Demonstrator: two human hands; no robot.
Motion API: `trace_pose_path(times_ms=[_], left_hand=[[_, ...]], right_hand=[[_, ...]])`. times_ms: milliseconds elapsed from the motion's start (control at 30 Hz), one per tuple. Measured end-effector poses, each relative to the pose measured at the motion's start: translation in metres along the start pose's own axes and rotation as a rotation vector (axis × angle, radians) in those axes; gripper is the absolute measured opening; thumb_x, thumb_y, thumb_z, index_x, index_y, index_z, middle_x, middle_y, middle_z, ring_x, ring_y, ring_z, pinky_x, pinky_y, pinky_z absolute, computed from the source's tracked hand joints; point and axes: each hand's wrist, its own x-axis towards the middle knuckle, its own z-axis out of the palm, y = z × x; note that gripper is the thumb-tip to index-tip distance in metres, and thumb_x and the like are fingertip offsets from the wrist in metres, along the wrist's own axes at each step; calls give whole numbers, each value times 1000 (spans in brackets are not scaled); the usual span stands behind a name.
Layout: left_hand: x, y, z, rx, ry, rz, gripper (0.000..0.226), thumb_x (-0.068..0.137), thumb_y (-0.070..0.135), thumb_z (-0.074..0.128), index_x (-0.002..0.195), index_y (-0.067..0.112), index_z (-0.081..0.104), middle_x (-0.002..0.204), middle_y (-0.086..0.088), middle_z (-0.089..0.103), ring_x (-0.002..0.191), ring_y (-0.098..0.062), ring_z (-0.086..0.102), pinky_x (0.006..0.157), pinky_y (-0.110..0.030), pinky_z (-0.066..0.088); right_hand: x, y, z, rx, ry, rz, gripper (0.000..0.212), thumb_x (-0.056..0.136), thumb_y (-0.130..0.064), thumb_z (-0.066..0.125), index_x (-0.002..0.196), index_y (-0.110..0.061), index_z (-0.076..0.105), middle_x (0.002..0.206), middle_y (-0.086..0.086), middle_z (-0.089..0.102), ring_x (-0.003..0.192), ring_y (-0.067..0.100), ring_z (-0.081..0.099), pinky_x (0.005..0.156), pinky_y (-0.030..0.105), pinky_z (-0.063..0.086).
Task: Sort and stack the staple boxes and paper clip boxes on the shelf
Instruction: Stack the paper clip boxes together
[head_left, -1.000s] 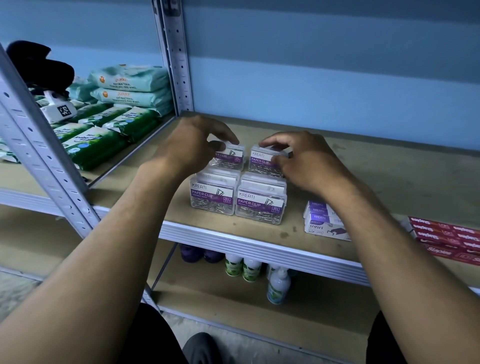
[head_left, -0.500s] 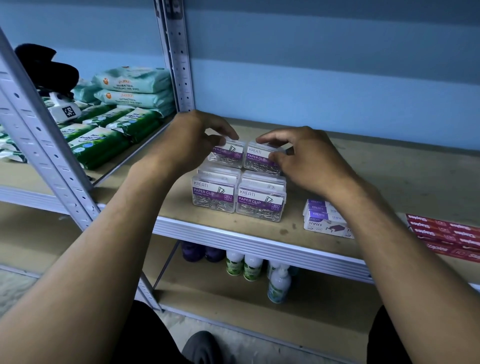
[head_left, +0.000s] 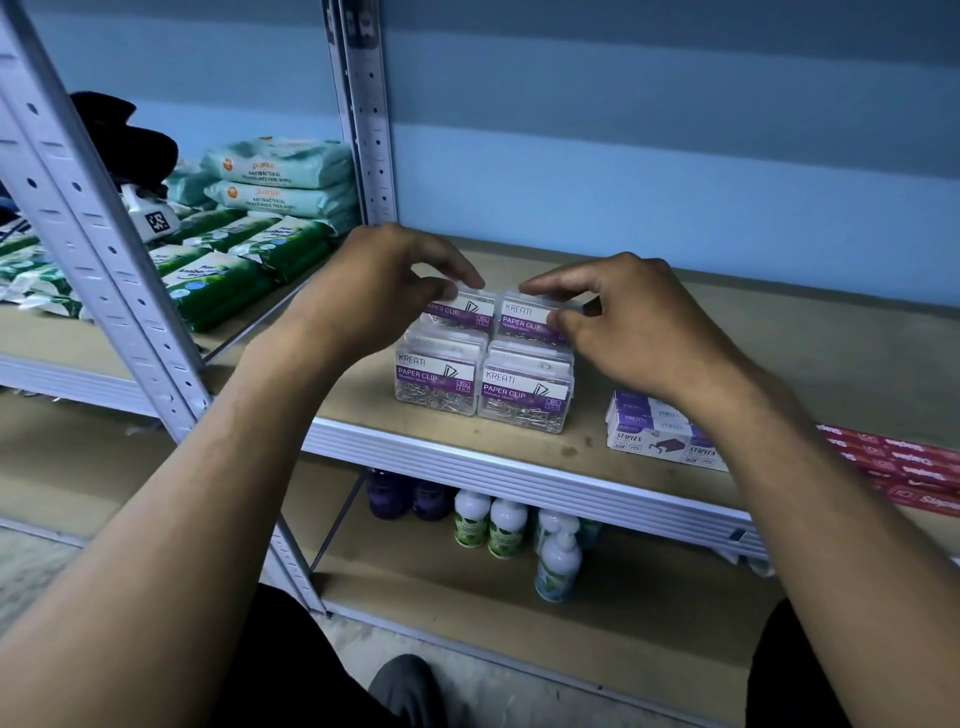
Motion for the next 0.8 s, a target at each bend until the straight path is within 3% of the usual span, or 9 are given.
trace_pose_path(times_ms=[167,267,367,567,700,800], left_hand=[[-4,-2,1,17,-30,-7,22,89,14,68,97,32,77,93,19,70,78,10,60,71,-16,44],[-5,-4,2,33,-30,-12,20,87,15,70,96,31,78,81,26,65,72,19,57,63,0,37],[-7,-5,2,21,-53,-16,19,86,15,72,96,29,79,84,21,68,72,24,56,62,6,34],[-8,-5,2,-17,-88,-25,20,87,13,70,98,28,79,95,16,73,73,23,58,63,5,37],[-7,-8,3,-15,-100,-18,20,87,13,70,97,27,79,97,14,75,77,21,59,66,4,39],[-7,-9,2,-25,-110,-15,19,87,13,69,98,26,79,97,13,75,79,20,60,68,4,40]], right_hand=[[-3,-1,5,-27,-32,5,32,95,-20,65,122,-36,71,127,-16,68,107,-1,59,92,15,38],[-4,0,8,-22,-48,21,32,96,-19,64,122,-37,71,127,-15,68,105,-1,58,80,8,36],[-6,0,9,-23,-67,35,32,97,-19,63,122,-37,71,126,-12,68,103,1,61,72,1,29],[-8,-2,8,-39,-102,40,32,99,-18,58,121,-38,71,125,-9,69,104,7,64,77,9,41],[-11,-5,8,-61,-130,22,36,101,-13,51,120,-37,70,122,-6,70,99,22,70,88,36,56],[-11,-6,6,-85,-152,22,39,101,-11,50,122,-37,69,124,-7,69,100,21,69,90,35,56]])
